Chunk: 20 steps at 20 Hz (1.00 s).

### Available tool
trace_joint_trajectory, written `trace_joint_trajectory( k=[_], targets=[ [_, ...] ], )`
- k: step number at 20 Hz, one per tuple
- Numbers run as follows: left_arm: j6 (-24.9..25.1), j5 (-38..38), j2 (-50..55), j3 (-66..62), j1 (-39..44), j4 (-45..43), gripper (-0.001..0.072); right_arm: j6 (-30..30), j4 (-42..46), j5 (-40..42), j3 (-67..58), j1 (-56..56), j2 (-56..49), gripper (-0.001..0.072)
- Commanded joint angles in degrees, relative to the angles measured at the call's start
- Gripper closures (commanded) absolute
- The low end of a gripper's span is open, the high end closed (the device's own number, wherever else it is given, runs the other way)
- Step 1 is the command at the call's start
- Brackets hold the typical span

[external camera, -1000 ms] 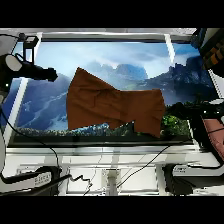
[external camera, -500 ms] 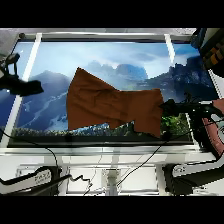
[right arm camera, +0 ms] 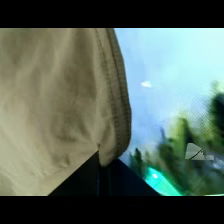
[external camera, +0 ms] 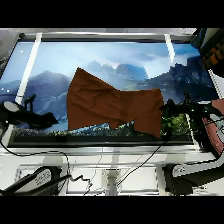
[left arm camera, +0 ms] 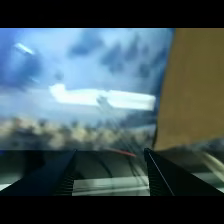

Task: Fold the clothes and pants, and hang the long-sleeved shirts on hangers.

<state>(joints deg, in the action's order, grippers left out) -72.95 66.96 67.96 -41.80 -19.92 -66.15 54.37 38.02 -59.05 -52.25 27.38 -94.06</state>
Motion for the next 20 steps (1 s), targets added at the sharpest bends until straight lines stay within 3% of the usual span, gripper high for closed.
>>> trace_joint_trajectory(
  k=[1,6,13,15,17,20],
  targets=[
    [5.7,-2.1,-0.4,6.9,-0.2,7.9,0.0211,0.0,0.3,-0.5,0.0,0.0,0.0,0.0697],
    [10.7,-4.9,-0.3,10.7,1.6,11.9,0.0211,0.0,0.2,-0.6,0.0,0.0,0.0,0.0697],
    [10.8,-17.6,1.5,12.9,9.1,13.7,0.0217,0.2,0.2,-2.8,0.0,0.0,0.0,0.0697],
    [10.8,-19.1,2.3,12.9,10.0,15.5,0.0276,0.2,0.2,-3.3,0.0,0.0,0.0,0.0697],
    [10.9,-19.9,3.3,12.9,10.6,15.6,0.0393,0.2,0.2,-3.7,0.0,0.0,0.0,0.0697],
    [10.8,-19.8,5.2,12.9,10.7,16.9,0.0393,0.2,0.2,-4.9,-0.1,0.0,0.0,0.0697]
  ],
)
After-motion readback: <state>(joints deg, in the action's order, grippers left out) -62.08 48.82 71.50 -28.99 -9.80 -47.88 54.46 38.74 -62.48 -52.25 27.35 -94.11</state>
